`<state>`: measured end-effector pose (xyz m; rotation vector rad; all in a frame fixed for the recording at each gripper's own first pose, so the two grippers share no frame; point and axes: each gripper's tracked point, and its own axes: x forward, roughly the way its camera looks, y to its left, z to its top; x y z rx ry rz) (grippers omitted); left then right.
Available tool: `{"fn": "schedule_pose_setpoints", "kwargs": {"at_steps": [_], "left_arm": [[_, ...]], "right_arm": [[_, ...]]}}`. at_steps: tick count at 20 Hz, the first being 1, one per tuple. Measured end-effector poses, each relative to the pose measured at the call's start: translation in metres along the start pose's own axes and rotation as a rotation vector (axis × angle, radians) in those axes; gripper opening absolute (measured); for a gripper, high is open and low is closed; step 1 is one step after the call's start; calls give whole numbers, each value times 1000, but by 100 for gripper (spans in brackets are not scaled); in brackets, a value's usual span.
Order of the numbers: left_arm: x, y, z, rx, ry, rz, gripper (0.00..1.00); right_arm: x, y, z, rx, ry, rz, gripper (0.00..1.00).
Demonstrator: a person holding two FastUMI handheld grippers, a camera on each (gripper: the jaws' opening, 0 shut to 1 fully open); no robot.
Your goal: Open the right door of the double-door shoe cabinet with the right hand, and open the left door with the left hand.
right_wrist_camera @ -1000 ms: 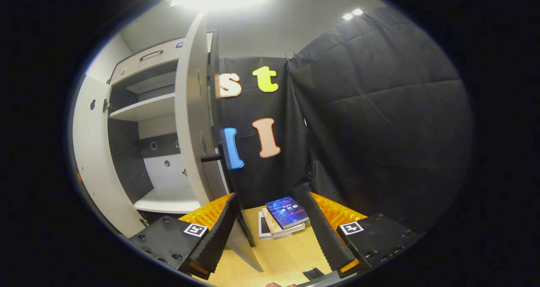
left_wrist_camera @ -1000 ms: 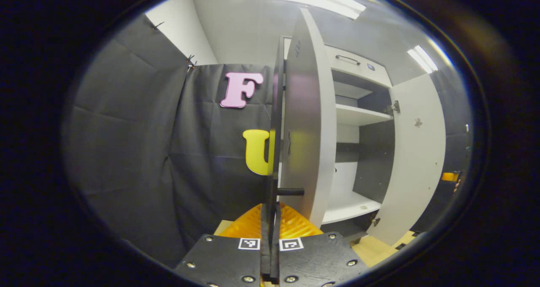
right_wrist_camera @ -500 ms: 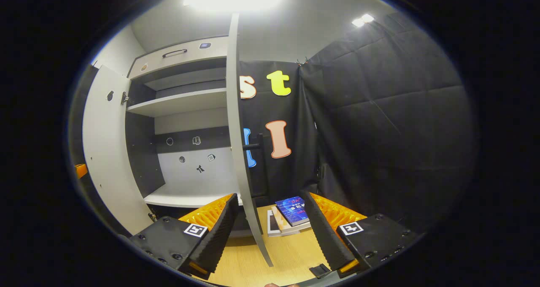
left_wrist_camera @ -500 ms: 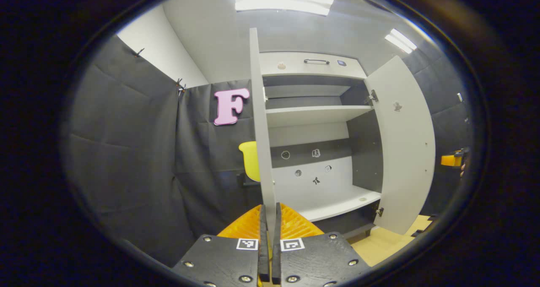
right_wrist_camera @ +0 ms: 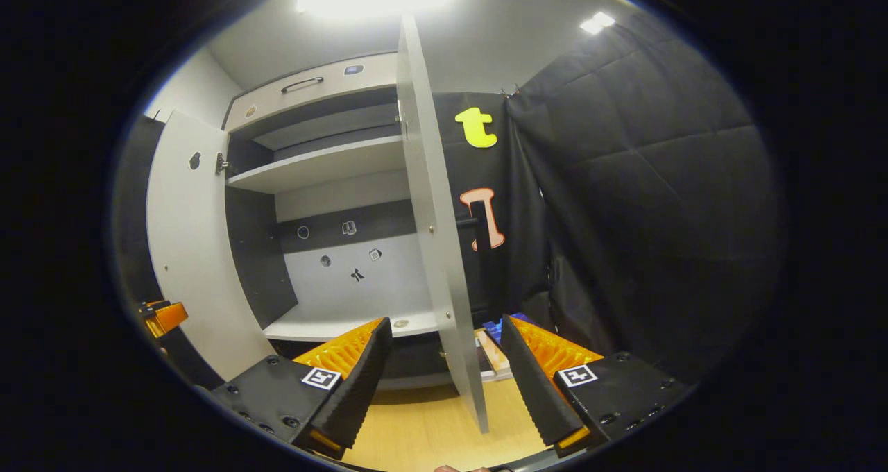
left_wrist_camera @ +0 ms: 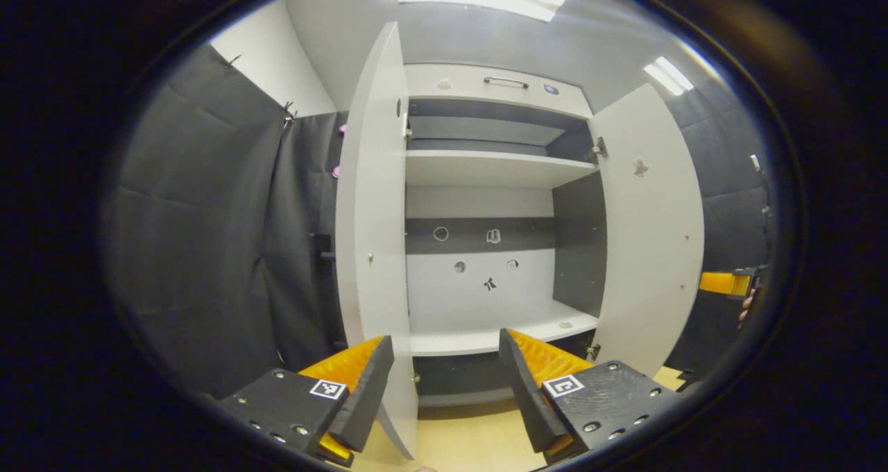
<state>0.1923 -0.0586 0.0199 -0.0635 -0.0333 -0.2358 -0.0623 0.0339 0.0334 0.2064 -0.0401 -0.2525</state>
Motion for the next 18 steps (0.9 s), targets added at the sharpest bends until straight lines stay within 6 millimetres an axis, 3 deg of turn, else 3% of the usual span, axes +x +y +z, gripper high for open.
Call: {"fn": "schedule_pose_setpoints", "kwargs": {"at_steps": [6, 7, 8, 11, 12, 13, 18], "left_arm": [[1, 4, -9, 24, 20, 23, 88], [2, 5, -8, 31, 17, 25, 87], [3, 6, -8, 40, 15, 31, 88], [4, 9, -12, 52, 19, 45, 87], [4, 8, -13, 47, 21, 45, 87], [4, 8, -13, 42, 22, 43, 88], [4, 6, -18, 32, 31, 50, 88]], "right_arm": [[9, 25, -7, 5, 2, 52, 98], [11, 30, -6, 3, 3, 62, 92], [13, 35, -7, 2, 2, 70, 98], [17, 47, -11, 8, 7, 100, 98], [19, 51, -14, 17, 11, 110, 92], [21, 57, -17, 29, 20, 121, 98], [25, 66, -35, 46, 61, 117, 98]]}}
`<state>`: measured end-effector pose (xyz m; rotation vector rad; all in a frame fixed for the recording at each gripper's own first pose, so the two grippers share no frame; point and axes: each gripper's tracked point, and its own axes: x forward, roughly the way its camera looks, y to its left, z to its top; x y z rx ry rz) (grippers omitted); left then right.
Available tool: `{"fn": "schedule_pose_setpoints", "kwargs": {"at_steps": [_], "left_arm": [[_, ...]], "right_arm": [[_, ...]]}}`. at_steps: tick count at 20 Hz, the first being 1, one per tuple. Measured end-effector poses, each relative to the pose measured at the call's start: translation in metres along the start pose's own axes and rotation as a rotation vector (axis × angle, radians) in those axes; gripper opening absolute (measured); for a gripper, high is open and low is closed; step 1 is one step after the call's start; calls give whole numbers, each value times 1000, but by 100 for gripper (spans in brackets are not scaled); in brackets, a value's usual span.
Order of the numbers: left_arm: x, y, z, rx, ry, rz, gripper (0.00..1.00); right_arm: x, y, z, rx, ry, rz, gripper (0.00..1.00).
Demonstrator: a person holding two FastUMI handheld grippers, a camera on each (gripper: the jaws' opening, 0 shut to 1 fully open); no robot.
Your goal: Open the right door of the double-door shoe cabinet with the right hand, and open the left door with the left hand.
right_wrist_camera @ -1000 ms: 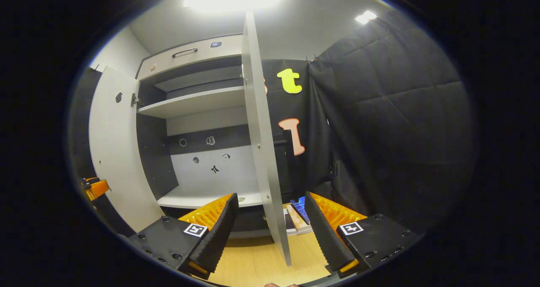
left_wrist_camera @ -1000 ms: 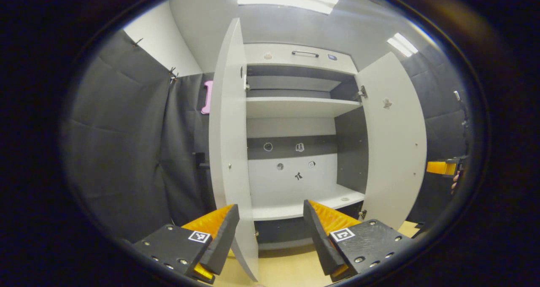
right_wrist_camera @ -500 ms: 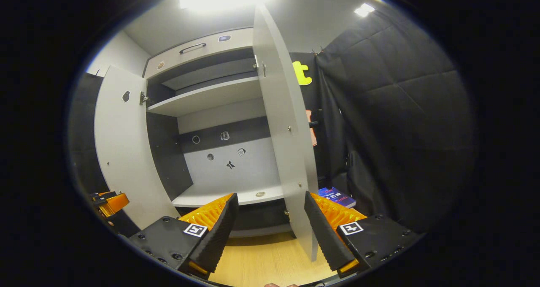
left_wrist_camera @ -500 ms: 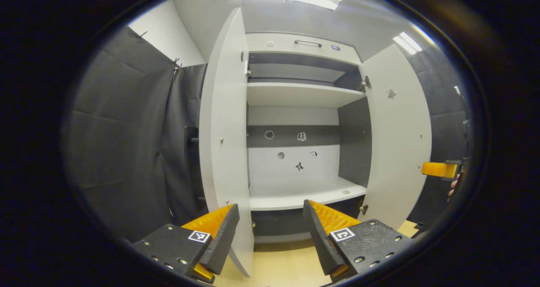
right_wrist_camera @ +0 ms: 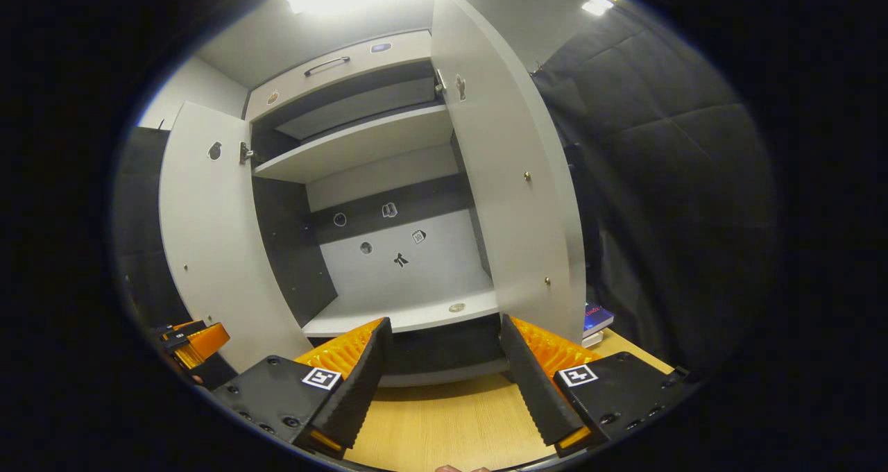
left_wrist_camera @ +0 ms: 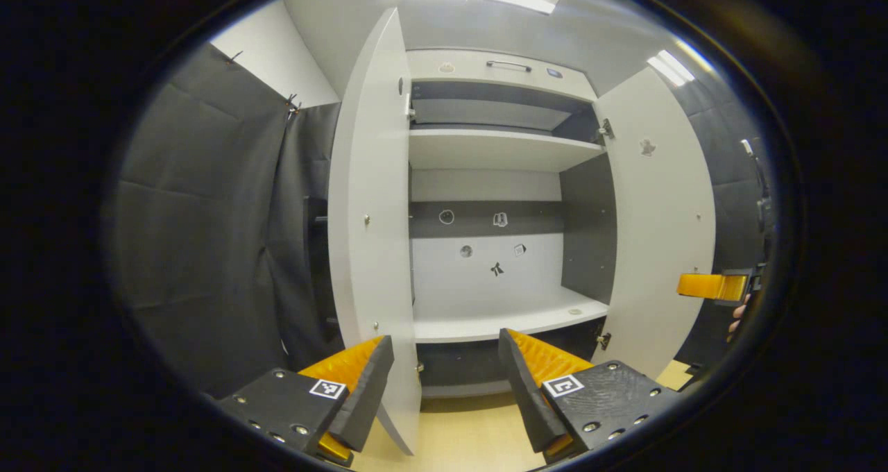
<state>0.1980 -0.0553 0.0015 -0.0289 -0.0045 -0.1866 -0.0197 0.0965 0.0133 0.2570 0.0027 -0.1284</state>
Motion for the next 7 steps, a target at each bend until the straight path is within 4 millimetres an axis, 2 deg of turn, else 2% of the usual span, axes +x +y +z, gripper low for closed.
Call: {"fn": "schedule_pose_setpoints", "kwargs": {"at_steps": [7], "left_arm": [[-1, -4, -6, 6, 10, 13, 88]], "right_arm": [[-2, -16, -5, -76, -6, -39, 98]]}}
